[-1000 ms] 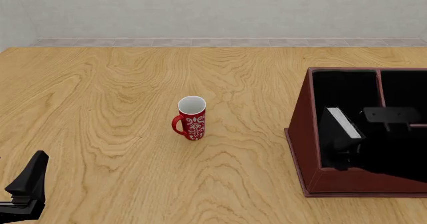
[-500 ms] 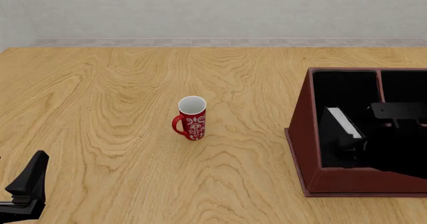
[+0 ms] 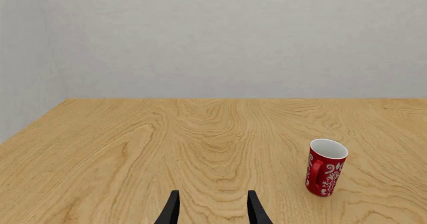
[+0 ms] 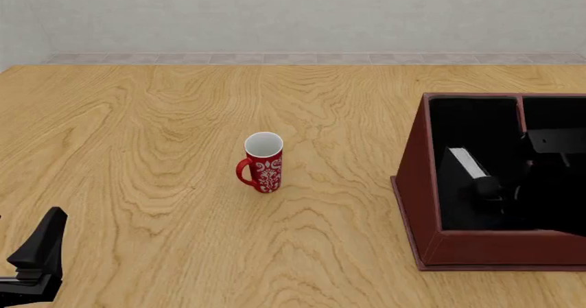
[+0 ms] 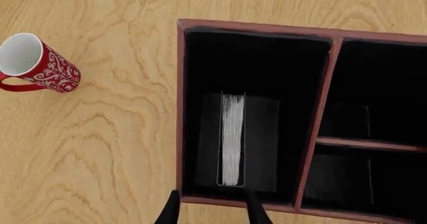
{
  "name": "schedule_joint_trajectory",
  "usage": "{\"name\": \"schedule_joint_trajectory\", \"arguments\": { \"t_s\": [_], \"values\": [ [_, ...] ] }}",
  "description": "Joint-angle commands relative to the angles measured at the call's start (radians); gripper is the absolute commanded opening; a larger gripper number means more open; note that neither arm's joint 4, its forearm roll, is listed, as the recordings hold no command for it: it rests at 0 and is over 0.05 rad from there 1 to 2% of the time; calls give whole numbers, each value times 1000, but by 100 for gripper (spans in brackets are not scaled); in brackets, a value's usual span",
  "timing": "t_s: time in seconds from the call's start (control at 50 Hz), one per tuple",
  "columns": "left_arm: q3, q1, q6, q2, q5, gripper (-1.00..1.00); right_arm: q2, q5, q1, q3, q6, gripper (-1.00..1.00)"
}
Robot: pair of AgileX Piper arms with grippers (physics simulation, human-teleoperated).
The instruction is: Pick up the book and place it in the left compartment of the caddy.
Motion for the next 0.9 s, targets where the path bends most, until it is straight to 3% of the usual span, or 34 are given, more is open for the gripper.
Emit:
{"name": "schedule_joint_trajectory", "arguments": {
  "t_s": [0.02,0.9],
  "values": [
    [0,0,0,0,0,100,-40,56,2,-37,-9,100],
    [0,0,0,0,0,100,-210,254,38,-180,-16,100]
  ]
}}
